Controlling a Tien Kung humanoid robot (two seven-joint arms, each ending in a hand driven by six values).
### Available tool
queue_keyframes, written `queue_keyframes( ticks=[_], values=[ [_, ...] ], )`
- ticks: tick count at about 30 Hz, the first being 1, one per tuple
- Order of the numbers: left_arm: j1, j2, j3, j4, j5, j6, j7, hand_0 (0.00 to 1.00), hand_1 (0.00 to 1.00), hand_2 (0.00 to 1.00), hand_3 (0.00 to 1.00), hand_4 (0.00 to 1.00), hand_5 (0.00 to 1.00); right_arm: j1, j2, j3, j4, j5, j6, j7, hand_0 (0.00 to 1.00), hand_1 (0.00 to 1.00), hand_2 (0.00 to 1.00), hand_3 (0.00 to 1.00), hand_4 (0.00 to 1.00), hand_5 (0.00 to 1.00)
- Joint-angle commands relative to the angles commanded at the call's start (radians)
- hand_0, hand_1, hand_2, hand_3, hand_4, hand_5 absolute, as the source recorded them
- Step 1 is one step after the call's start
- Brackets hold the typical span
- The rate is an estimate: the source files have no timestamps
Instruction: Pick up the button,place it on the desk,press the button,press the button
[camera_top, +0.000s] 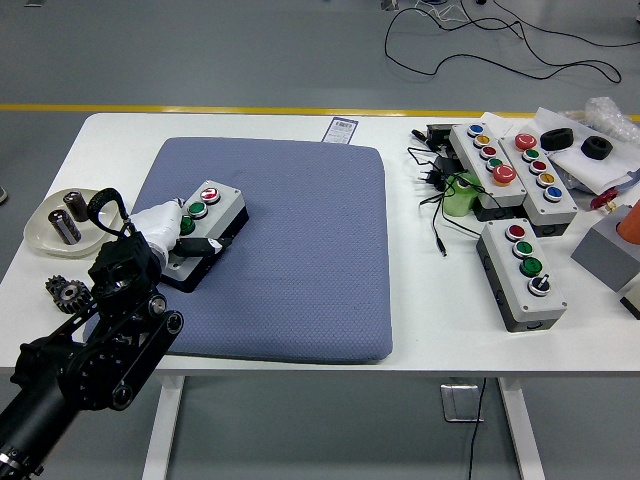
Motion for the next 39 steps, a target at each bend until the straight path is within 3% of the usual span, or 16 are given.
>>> queue_keyframes(
  ticks=[1,6,7,10,18,19,24,25,30,31,35,39],
  values=[
    [0.0,0.001,0.0,0.001,0.0,0.005,0.0,0.016,0.011,0.097,0.296,0.47,0.188,0.0,0.0,0.0,0.0,0.001,0.0,0.0,0.66,0.666,0.685,0.59,0.423,0.262],
    [-0.007,0.014,0.0,-0.003,0.0,0.047,0.0,0.016,0.011,0.097,0.296,0.47,0.188,0.0,-0.001,0.002,0.0,-0.002,0.0,0.0,0.66,0.666,0.685,0.59,0.423,0.262],
    [-0.008,0.016,0.001,-0.004,0.0,0.052,0.0,0.015,0.002,0.012,0.195,0.334,0.002,0.0,-0.001,0.002,0.0,-0.002,0.0,0.0,0.66,0.666,0.686,0.59,0.423,0.262],
    [-0.013,0.035,0.01,-0.007,0.0,0.074,0.0,0.015,0.002,0.012,0.195,0.334,0.002,-0.001,-0.001,0.002,0.0,-0.002,0.0,0.001,0.66,0.666,0.686,0.59,0.423,0.262],
    [-0.02,0.095,0.046,-0.015,0.0,0.083,-0.005,0.024,0.002,0.002,0.152,0.312,0.002,0.001,0.0,0.002,0.0,-0.001,0.0,0.0,0.66,0.666,0.686,0.59,0.423,0.262],
    [-0.02,0.1,0.05,-0.017,0.0,0.091,-0.011,0.021,0.002,0.002,0.166,0.443,0.002,0.001,0.0,0.002,0.0,-0.001,-0.001,0.0,0.66,0.666,0.686,0.59,0.423,0.261],
    [-0.025,0.139,0.088,-0.041,0.0,0.126,-0.075,0.021,0.002,0.002,0.166,0.443,0.002,0.001,0.001,0.003,0.0,-0.002,-0.001,-0.001,0.66,0.666,0.686,0.59,0.423,0.261],
    [-0.031,0.157,0.111,-0.048,0.0,0.144,-0.106,0.02,0.002,0.002,0.141,0.544,0.012,0.001,0.001,0.003,0.0,-0.002,0.0,-0.001,0.66,0.666,0.686,0.59,0.423,0.261],
    [-0.051,0.215,0.203,-0.046,0.0,0.194,-0.199,0.02,0.002,0.002,0.141,0.544,0.012,0.002,0.0,0.003,0.0,-0.002,-0.001,-0.002,0.66,0.666,0.686,0.59,0.423,0.261],
    [-0.052,0.221,0.212,-0.041,0.0,0.194,-0.209,0.013,0.002,0.002,0.113,0.767,0.167,0.002,0.0,0.003,0.0,-0.002,-0.001,-0.002,0.66,0.666,0.686,0.59,0.423,0.261],
    [-0.051,0.23,0.222,-0.024,0.0,0.214,-0.246,0.013,0.002,0.002,0.113,0.767,0.167,0.001,0.001,0.004,0.0,-0.001,-0.001,-0.002,0.66,0.666,0.686,0.59,0.423,0.261],
    [-0.055,0.242,0.239,-0.019,0.0,0.235,-0.327,0.006,0.002,0.002,0.117,0.749,0.193,0.0,0.001,0.005,0.0,-0.005,-0.001,-0.003,0.66,0.666,0.686,0.59,0.423,0.261]
  ],
)
